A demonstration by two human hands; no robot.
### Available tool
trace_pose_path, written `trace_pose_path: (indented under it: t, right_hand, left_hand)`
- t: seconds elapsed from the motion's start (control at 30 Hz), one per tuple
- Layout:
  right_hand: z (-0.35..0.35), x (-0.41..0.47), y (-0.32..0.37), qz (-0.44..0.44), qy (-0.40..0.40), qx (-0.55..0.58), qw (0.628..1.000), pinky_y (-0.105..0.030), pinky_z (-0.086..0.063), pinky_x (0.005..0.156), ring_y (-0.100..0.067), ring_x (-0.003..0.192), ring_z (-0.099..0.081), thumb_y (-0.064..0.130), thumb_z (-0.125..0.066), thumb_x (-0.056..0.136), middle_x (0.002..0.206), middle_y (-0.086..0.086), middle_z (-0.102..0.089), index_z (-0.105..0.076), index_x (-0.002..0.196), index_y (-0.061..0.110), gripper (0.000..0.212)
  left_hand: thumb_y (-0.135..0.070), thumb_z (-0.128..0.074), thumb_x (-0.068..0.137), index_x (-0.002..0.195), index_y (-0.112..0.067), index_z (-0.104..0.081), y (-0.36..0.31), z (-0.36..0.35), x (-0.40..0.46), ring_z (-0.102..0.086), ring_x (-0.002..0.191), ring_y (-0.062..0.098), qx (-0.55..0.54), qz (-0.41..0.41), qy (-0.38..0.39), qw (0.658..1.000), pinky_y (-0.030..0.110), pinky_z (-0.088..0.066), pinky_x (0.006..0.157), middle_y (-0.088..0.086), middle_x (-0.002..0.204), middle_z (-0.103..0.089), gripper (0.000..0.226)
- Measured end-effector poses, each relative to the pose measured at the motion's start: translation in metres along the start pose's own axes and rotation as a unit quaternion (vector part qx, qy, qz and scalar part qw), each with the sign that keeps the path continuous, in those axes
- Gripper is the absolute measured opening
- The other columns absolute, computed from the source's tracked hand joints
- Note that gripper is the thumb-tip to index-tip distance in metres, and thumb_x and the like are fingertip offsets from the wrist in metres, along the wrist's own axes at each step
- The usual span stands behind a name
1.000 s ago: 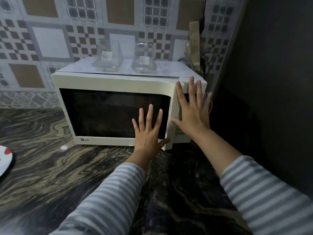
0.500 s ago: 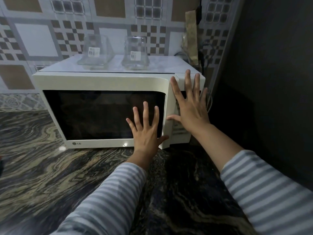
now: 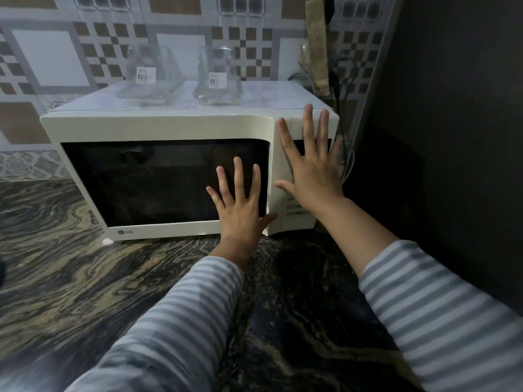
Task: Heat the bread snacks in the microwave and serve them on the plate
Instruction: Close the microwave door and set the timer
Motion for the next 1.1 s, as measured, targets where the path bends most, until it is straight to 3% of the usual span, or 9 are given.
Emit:
trace_pose_path:
  t: [0.13, 0.27, 0.53, 0.73, 0.97, 1.1]
  right_hand:
    - [-0.017, -0.038, -0.001, -0.011, 0.016, 0.038, 0.999, -0.063, 0.005, 0.112, -0.033, 0.145, 0.019, 0.046, -0.06, 0.088, 0.158, -0.014, 0.021, 0.017, 0.148, 0.032, 0.099]
    - [-0.056, -0.09, -0.003, -0.052, 0.114, 0.048, 0.991, -0.064, 0.002, 0.114, -0.032, 0.143, 0.026, 0.051, -0.048, 0.093, 0.155, -0.012, 0.03, 0.025, 0.145, 0.032, 0.091]
    - [-0.082, -0.116, -0.007, -0.079, 0.163, 0.026, 0.983, -0.059, 0.004, 0.115, -0.029, 0.146, 0.018, 0.053, -0.042, 0.094, 0.158, -0.009, 0.022, 0.012, 0.151, 0.03, 0.081]
    - [-0.084, -0.111, -0.009, -0.089, 0.156, 0.027, 0.983, -0.059, 0.002, 0.115, -0.031, 0.147, 0.011, 0.049, -0.044, 0.095, 0.16, -0.01, 0.01, 0.0, 0.153, 0.028, 0.076]
    - [-0.088, -0.109, -0.01, -0.098, 0.18, 0.025, 0.978, -0.06, 0.011, 0.113, -0.03, 0.145, 0.021, 0.054, -0.041, 0.094, 0.159, -0.007, 0.017, 0.006, 0.152, 0.031, 0.078]
    - [-0.077, -0.106, -0.009, -0.107, 0.172, 0.06, 0.977, -0.06, 0.011, 0.113, -0.029, 0.146, 0.019, 0.057, -0.034, 0.095, 0.16, -0.006, 0.011, -0.005, 0.153, 0.029, 0.071]
  left_hand:
    - [-0.057, -0.059, 0.082, 0.152, -0.024, 0.001, 0.004, -0.004, -0.021, 0.016, 0.144, 0.039, -0.019, -0.02, 0.049, 0.998, 0.067, -0.008, 0.11, 0.009, 0.159, 0.017, 0.098]
    - [-0.057, -0.038, 0.092, 0.151, -0.024, 0.015, 0.003, -0.017, -0.06, 0.026, 0.143, 0.03, -0.043, 0.001, 0.169, 0.985, 0.063, 0.002, 0.114, 0.002, 0.156, 0.029, 0.086]
    - [-0.071, -0.022, 0.088, 0.153, -0.026, -0.001, -0.002, -0.036, -0.101, 0.013, 0.147, 0.016, -0.06, 0.037, 0.286, 0.956, 0.055, 0.006, 0.117, -0.003, 0.162, 0.006, 0.082]
    - [-0.075, -0.017, 0.086, 0.153, -0.028, -0.005, -0.001, -0.036, -0.102, 0.01, 0.148, 0.015, -0.045, 0.037, 0.285, 0.957, 0.054, 0.007, 0.117, -0.004, 0.162, 0.001, 0.083]
    - [-0.076, -0.019, 0.084, 0.153, -0.029, -0.006, -0.001, -0.038, -0.1, 0.01, 0.148, 0.014, -0.053, 0.038, 0.28, 0.958, 0.054, 0.006, 0.117, -0.005, 0.162, 0.0, 0.084]
    - [-0.076, -0.019, 0.084, 0.153, -0.029, -0.007, -0.001, -0.038, -0.1, 0.01, 0.148, 0.014, -0.056, 0.039, 0.276, 0.959, 0.053, 0.006, 0.117, -0.006, 0.162, 0.0, 0.084]
Point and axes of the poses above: each hand's wrist, its own x-axis towards the middle knuckle, its own z-axis out of the back of the hand, y = z × x, the point moved 3 cm from there along x, towards the middle knuckle
